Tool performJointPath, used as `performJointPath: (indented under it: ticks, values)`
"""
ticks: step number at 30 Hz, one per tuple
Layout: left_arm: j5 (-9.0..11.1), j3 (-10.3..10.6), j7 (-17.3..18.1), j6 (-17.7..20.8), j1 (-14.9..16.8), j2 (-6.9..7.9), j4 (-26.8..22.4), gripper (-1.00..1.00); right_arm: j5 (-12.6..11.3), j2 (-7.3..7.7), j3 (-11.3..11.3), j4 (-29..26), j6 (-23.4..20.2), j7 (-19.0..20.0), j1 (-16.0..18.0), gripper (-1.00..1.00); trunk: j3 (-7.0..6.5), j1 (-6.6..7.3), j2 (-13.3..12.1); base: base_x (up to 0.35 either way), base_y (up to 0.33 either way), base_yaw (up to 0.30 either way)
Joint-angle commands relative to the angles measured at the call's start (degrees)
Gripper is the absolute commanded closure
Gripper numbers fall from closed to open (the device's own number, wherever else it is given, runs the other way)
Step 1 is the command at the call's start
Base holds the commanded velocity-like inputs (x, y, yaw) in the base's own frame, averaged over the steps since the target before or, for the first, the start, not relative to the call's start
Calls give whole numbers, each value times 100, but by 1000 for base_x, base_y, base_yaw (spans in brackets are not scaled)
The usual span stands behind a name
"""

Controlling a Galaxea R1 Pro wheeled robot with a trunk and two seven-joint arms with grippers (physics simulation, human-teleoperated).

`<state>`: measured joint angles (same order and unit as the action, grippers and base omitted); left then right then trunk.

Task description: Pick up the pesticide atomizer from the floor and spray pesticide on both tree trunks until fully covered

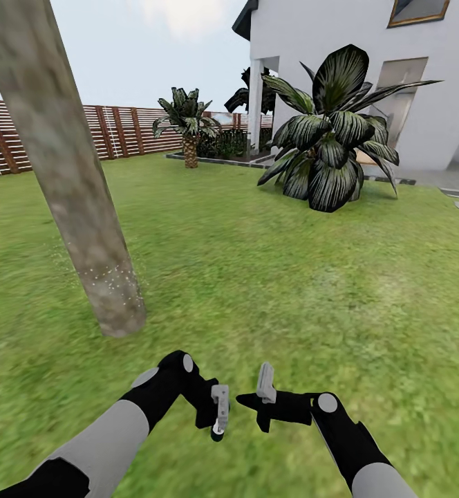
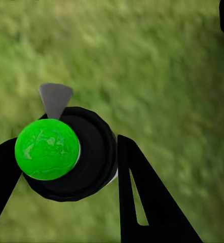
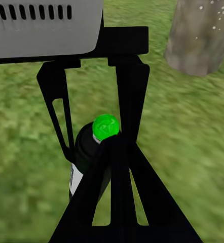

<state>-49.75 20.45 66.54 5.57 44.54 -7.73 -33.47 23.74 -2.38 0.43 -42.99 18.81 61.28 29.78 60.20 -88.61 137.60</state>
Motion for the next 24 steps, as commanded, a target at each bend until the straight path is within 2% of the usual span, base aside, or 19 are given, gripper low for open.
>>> performJointPath:
  ticks: [1, 24]
  values:
    - [1, 4, 26, 58, 2, 0, -10, 100, 43, -2, -8, -7, 26, 5, 2, 100, 5, 1, 2, 0, 0, 0]
    - [18, -7, 26, 40, 2, -62, -10, 100, 51, 0, -8, 10, 26, -11, 2, 100, 5, 1, 2, 0, 0, 0]
